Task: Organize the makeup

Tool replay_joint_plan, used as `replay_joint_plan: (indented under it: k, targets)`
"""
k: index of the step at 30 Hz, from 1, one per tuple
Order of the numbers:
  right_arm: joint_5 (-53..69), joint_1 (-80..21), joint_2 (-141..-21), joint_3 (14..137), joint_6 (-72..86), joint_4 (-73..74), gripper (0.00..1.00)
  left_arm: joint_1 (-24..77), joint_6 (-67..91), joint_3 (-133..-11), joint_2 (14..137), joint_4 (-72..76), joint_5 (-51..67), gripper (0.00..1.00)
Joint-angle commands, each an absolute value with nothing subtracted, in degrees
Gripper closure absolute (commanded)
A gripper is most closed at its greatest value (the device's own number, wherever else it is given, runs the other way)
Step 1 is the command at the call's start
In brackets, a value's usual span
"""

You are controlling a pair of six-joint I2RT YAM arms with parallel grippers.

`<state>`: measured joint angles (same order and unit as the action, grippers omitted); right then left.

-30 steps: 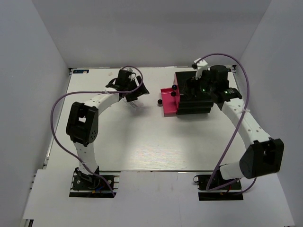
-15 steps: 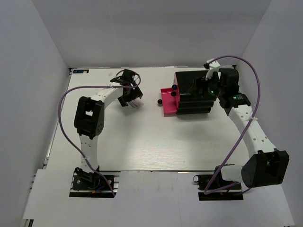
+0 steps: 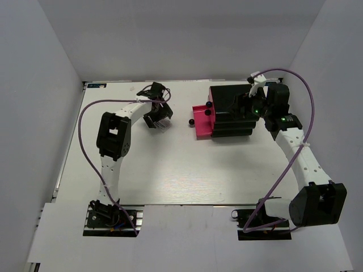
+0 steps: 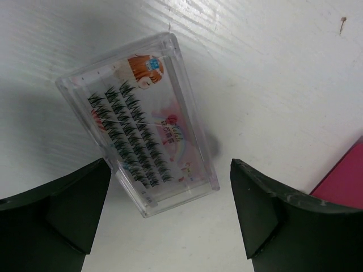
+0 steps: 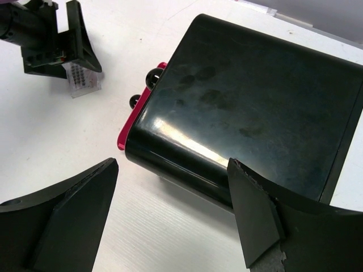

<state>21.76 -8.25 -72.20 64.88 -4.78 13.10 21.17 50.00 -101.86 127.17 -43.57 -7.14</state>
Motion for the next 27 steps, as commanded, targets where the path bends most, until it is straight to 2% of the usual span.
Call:
replay_joint_plan:
  k: [1, 7, 18, 27]
  targets:
    - [23.47, -7.82, -70.75, 64.69, -3.96, 10.37, 0.17, 21.01, 50.62, -105.90, 128.75, -45.96, -8.08, 0.04]
    - [23.55, -7.29, -70.93, 64.25, -3.34, 9.93, 0.18, 21.01, 50.63, -110.91, 132.97, -50.79, -8.26, 0.04]
    - [24.52, -6.68, -70.58, 63.72, -2.37, 9.40, 0.18, 21.01, 45.62, -111.71, 137.02, -58.52, -12.82, 0.04]
    - [25.22, -6.24, -70.23, 63.63, -2.11, 9.32, 0.19, 20.48, 44.04, -107.67, 136.85, -59.42, -15.82, 0.06]
